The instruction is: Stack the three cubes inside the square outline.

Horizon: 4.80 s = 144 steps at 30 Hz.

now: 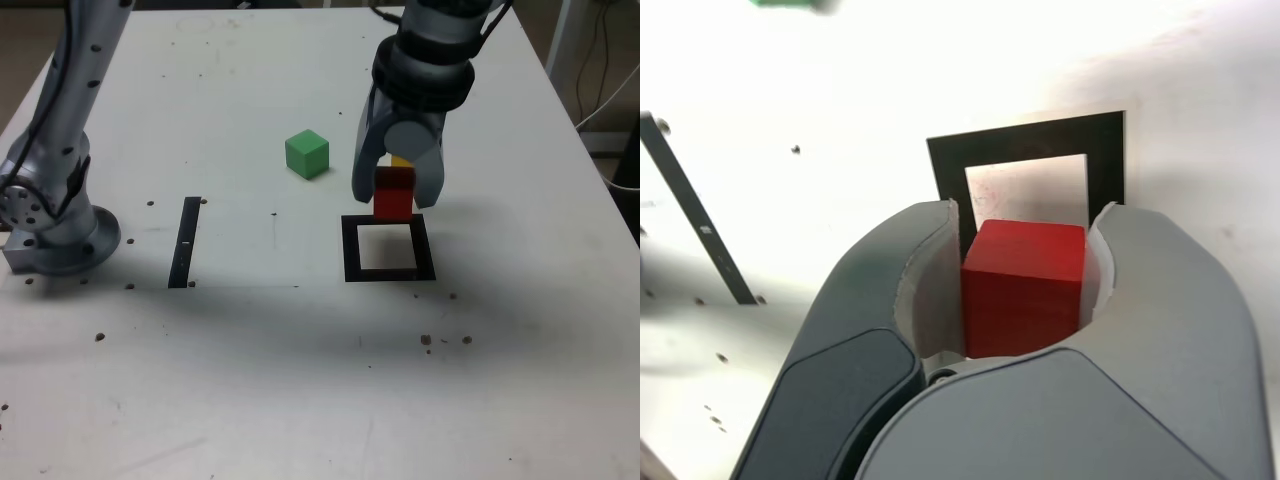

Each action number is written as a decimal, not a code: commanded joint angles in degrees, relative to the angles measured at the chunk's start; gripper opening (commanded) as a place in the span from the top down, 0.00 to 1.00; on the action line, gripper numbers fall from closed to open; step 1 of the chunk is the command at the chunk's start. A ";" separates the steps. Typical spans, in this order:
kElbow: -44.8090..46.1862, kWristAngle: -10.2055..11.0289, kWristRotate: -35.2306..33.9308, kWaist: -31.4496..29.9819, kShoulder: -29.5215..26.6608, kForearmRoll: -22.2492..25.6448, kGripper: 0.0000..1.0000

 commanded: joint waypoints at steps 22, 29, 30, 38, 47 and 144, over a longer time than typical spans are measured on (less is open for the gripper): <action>9.84 -2.14 -6.12 -0.10 -0.46 -8.84 0.63; 10.99 -2.12 -6.12 -0.09 -0.50 -10.41 0.63; 11.18 -2.12 -6.12 -0.10 -0.49 -10.70 0.63; 12.62 -2.03 -6.12 -0.10 -0.26 -13.27 0.63; 13.27 -2.06 -5.65 -0.10 -0.02 -14.54 0.13; -12.20 4.29 50.49 20.92 6.39 -1.17 0.01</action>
